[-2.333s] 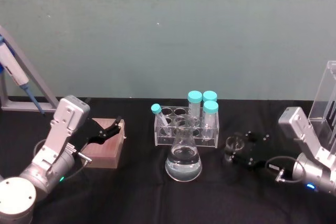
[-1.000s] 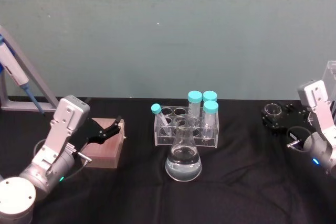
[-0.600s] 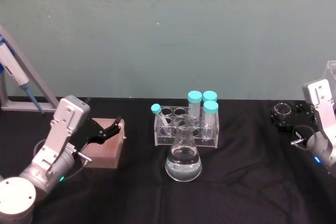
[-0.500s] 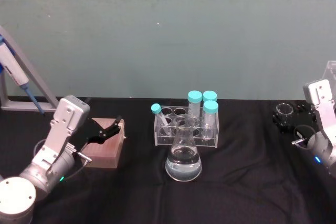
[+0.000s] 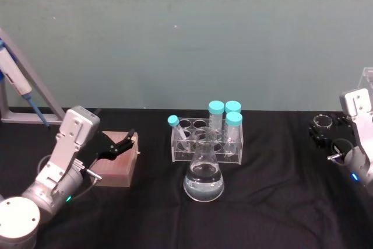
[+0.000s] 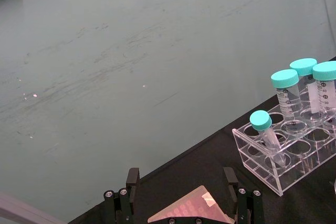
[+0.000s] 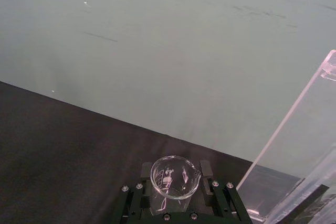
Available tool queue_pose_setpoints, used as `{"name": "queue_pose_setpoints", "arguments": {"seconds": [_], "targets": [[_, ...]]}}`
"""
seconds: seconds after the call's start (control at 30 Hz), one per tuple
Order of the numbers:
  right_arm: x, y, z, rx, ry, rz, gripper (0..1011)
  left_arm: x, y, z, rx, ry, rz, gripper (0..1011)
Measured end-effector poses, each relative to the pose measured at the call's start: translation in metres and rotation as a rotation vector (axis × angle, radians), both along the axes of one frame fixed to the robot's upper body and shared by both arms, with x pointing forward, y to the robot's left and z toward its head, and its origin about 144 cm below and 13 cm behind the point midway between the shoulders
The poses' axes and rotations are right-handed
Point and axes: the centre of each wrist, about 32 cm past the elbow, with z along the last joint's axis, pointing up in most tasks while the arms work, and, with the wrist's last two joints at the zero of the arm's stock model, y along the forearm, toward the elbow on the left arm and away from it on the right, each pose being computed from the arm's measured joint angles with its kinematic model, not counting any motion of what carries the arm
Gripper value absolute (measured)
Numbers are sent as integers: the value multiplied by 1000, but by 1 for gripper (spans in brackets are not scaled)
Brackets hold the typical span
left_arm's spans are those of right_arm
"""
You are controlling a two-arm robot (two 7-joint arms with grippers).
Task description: Place the experimental apparatus aside using one hand.
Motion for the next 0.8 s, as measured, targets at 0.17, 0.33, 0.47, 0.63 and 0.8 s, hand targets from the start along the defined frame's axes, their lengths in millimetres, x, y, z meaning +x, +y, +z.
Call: {"name": "queue_pose_setpoints", "arguments": {"seconds": [0.17,0.33,0.47,0.63,0.8], "targets": [[0,-1,-1,-8,7,-12,543,0,0,0,0,0,0,1000],[1,-2,-3,-15,18,-22,543,0,0,0,0,0,0,1000],[2,-2,-4,-17,25,-27,543,0,0,0,0,0,0,1000],[2,-3,-5,-17,31,-32,543,0,0,0,0,0,0,1000],[3,-3,-5,-16,34,-34,543,0,0,0,0,0,0,1000]]}}
